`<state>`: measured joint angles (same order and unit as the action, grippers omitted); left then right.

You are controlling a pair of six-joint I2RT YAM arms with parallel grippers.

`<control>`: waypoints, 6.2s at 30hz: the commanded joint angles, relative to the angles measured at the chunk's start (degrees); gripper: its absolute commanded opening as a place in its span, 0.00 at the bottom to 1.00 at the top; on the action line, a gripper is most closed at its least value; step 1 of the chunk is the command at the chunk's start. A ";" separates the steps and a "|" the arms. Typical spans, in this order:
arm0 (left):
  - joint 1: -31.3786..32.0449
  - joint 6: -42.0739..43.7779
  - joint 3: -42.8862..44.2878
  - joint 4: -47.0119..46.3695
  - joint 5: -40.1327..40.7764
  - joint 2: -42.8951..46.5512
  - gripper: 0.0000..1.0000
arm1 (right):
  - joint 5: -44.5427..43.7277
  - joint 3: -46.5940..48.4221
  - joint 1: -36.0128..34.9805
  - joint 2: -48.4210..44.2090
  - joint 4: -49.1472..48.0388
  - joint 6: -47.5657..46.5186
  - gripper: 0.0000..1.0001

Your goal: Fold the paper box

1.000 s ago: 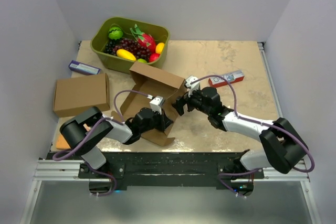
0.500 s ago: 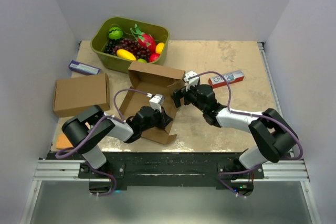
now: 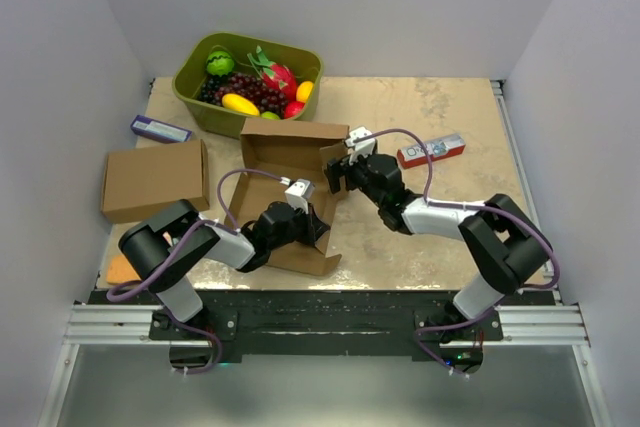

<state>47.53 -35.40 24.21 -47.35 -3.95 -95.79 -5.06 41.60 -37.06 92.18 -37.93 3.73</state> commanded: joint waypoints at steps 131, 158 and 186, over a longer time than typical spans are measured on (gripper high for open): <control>-2.18 -4.24 -4.61 1.39 -10.64 -0.71 0.00 | 22.80 -10.84 21.24 -29.98 25.29 4.80 0.83; -2.18 -4.15 -3.02 1.39 -11.79 -3.35 0.00 | 26.53 -4.95 13.24 -13.79 7.62 -1.89 0.75; -2.00 -4.68 -1.36 -0.19 -13.98 -5.02 0.00 | 2.79 -2.23 7.62 -2.80 -3.91 6.20 0.47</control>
<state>44.99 -39.97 22.96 -52.25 -14.20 -98.63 6.87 36.58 -28.71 88.49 -38.94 7.38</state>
